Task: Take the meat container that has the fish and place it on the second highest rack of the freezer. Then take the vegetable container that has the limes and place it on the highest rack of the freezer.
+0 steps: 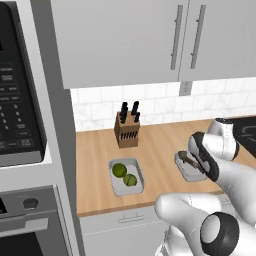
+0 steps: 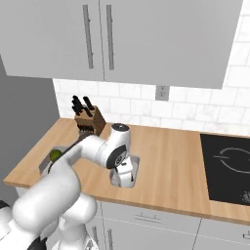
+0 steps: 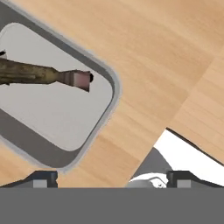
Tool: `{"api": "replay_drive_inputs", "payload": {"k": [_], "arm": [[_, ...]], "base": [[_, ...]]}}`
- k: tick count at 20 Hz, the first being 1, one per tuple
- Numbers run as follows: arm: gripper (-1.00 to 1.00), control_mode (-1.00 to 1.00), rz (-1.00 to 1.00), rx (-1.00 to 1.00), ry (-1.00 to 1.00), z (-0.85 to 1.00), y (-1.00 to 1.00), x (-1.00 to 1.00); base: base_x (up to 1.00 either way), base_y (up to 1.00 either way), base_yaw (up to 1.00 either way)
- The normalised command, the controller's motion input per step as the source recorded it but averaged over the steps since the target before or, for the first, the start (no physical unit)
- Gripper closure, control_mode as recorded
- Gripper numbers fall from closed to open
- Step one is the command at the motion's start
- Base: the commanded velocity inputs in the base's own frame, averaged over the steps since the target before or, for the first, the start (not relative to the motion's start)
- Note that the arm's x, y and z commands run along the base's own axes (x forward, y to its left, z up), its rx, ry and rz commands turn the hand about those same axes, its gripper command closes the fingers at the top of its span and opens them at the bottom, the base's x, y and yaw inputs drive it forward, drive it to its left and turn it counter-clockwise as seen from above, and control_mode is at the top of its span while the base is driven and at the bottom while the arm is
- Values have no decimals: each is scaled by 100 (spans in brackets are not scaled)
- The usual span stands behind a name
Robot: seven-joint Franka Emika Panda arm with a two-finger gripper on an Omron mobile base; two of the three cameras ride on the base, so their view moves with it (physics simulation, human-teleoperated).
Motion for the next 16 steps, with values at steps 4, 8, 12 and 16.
{"api": "replay_drive_inputs", "payload": {"k": [4, 8, 12, 16], "arm": [[-100, -100, 0, 6, 4, -34, -5, -17], [-100, -100, -1, 1, 0, -3, -19, 1], [-100, -100, -3, 0, 0, -22, -13, 15], [-100, -100, -6, 0, 0, -39, -3, 33]], "base": [[0, 0, 0], [0, 0, 0], [0, 0, 0], [0, 0, 0]]}}
